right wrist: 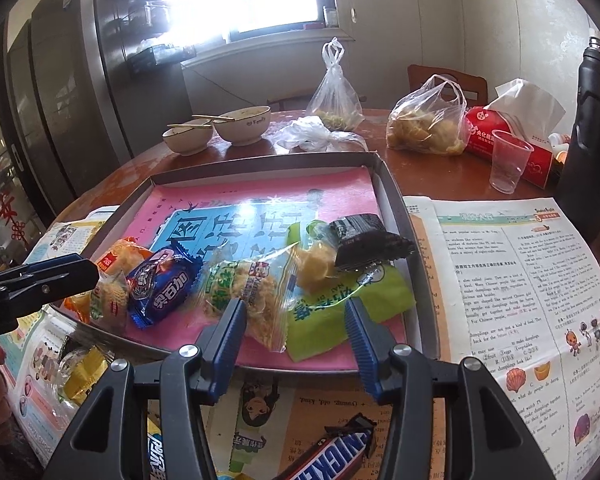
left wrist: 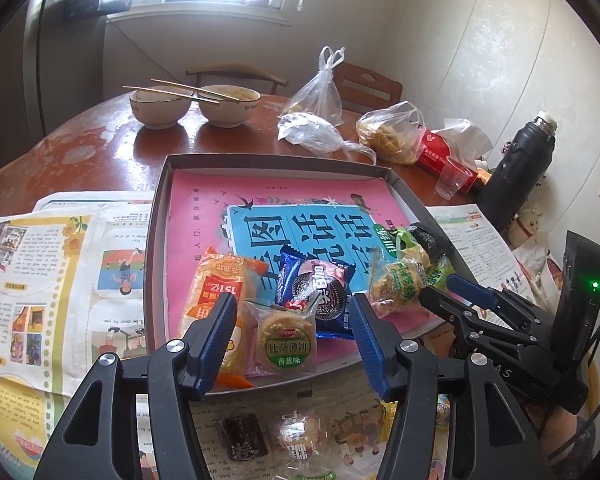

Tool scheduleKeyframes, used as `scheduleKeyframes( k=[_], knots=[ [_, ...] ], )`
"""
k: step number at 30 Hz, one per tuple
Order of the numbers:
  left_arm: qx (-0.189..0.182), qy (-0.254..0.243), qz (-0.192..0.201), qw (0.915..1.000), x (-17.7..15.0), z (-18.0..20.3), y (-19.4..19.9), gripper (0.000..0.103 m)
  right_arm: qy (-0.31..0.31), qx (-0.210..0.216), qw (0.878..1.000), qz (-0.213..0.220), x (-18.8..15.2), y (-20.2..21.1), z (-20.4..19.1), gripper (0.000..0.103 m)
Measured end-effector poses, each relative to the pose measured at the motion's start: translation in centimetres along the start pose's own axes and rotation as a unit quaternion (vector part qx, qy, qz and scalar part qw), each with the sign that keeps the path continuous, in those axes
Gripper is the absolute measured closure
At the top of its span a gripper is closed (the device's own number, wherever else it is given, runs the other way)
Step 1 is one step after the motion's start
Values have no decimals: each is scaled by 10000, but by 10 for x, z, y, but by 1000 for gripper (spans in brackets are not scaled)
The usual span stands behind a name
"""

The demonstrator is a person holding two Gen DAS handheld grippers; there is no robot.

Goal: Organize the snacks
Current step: 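Raise both open tools away from the tray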

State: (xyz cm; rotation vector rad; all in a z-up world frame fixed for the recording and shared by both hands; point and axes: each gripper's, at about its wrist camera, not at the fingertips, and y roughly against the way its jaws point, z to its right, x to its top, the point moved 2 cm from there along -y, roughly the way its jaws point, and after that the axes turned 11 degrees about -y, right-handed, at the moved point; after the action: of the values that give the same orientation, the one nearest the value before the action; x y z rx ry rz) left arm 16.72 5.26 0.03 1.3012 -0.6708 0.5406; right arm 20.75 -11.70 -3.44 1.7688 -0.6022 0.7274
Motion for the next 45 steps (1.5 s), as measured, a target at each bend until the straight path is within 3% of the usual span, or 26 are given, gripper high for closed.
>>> scheduleKeyframes(
  k=[13,21,23,25,45],
  knots=[
    [252,288,262,9989,6,-24,20,43,-63,175,9998,87,3,14,-1,49],
    [339,301,349,9984,5,-27,29,42,-58,304,9992,235,7,27,-5,40],
    [315,272,353,9985,4,-25,31,40,-39,351,9990,291,8,32,-6,39],
    [286,237,355,9987,3,-23,33,30,-44,394,9987,321,9,36,-7,39],
    [449,89,458,9979,0,-14,57,27,60,845,9945,616,15,73,-19,31]
  ],
)
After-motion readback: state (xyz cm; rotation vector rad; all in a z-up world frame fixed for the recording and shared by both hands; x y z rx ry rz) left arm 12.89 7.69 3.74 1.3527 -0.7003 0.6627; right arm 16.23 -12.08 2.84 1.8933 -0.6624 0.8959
